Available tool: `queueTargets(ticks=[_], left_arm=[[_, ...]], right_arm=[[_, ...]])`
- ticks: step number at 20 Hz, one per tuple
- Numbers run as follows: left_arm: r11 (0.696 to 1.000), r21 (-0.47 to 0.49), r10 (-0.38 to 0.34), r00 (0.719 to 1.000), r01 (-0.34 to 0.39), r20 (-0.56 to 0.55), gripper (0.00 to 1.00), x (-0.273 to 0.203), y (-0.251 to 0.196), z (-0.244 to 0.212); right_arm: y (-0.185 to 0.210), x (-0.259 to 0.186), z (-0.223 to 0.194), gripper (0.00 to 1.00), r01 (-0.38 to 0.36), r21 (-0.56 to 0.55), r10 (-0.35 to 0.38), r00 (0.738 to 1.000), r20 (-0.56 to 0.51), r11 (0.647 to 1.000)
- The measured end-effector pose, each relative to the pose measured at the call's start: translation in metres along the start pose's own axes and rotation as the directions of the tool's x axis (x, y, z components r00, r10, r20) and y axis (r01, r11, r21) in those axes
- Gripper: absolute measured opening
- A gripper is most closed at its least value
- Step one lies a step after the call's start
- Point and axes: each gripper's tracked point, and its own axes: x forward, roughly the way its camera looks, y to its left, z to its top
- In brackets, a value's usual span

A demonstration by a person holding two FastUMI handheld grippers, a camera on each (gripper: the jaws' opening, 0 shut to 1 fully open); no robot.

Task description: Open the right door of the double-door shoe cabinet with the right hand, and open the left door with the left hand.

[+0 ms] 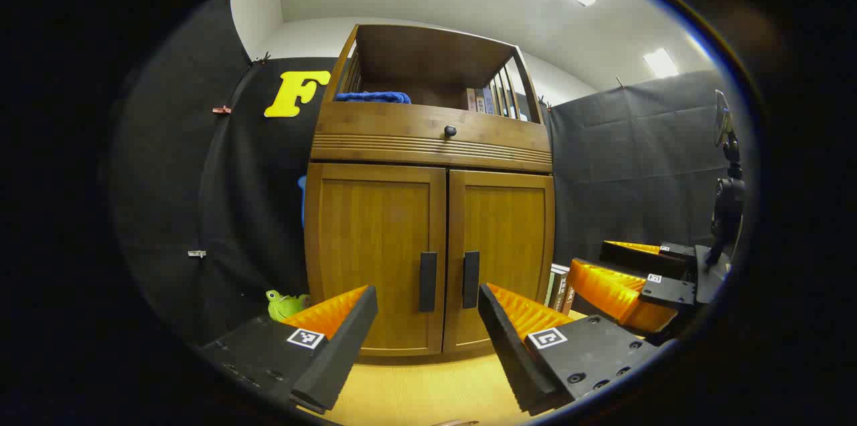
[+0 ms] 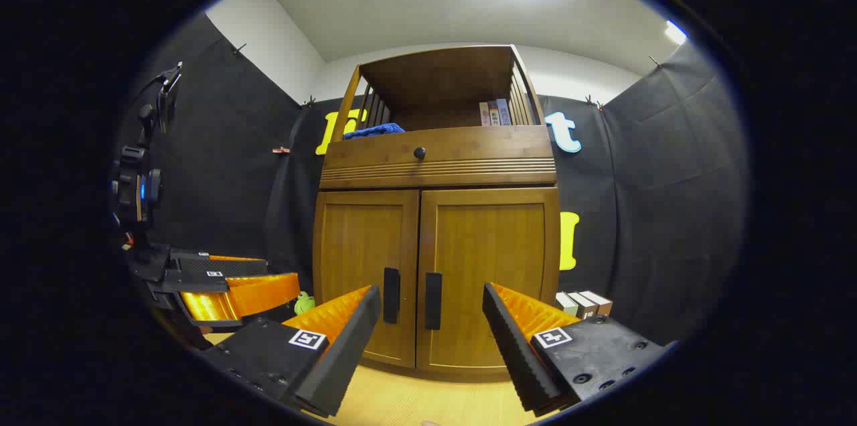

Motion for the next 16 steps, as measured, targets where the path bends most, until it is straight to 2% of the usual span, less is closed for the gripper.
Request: queueTargets(ticks=[8,9,16], left_arm=[[1.000,-0.002,0.001,1.000,-0.001,0.001,0.94,0.003,-0.001,0.000],[1.000,-0.005,0.004,1.000,-0.004,0.002,0.92,0.004,0.001,0.000],[0.999,-0.030,0.014,1.000,-0.013,0.026,0.94,-0.001,0.009,0.008]], right_arm=[[-0.003,0.003,0.007,0.96,0.006,0.006,-0.006,1.000,0.014,1.000],[-0.002,0.003,0.006,0.96,0.004,0.005,-0.004,1.000,0.013,1.000],[0.002,0.006,0.003,0.96,-0.002,0.012,0.001,1.000,0.008,1.000]])
